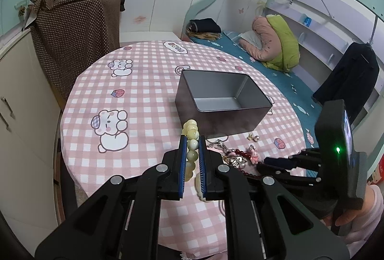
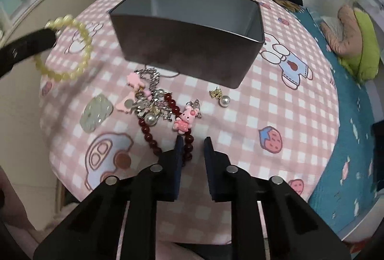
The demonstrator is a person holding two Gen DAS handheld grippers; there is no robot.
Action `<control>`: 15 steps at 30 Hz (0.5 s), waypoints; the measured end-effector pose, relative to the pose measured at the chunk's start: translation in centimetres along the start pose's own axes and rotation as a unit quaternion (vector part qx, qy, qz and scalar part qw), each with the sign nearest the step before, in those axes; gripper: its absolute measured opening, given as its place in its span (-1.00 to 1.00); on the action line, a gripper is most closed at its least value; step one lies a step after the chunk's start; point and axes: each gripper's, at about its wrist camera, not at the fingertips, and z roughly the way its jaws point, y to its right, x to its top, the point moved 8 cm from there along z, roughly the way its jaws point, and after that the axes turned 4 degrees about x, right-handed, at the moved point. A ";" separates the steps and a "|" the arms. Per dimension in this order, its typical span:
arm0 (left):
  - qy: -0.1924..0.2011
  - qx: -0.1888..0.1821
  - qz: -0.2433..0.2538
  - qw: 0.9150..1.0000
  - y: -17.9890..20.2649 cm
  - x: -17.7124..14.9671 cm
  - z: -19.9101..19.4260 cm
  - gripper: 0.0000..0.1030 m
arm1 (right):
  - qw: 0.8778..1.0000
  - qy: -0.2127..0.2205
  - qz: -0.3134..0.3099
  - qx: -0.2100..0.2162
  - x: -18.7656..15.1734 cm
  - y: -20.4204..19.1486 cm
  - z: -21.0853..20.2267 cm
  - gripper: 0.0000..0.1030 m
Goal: Organize jewelry
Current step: 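Grasp the dark red bead bracelet with the right gripper while the left holds the yellow bracelet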
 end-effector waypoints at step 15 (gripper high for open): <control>-0.001 -0.013 -0.003 1.000 0.5 0.1 0.2 -0.81 | 0.995 0.097 0.023 -0.019 2.1 1.3 -3.8 -0.86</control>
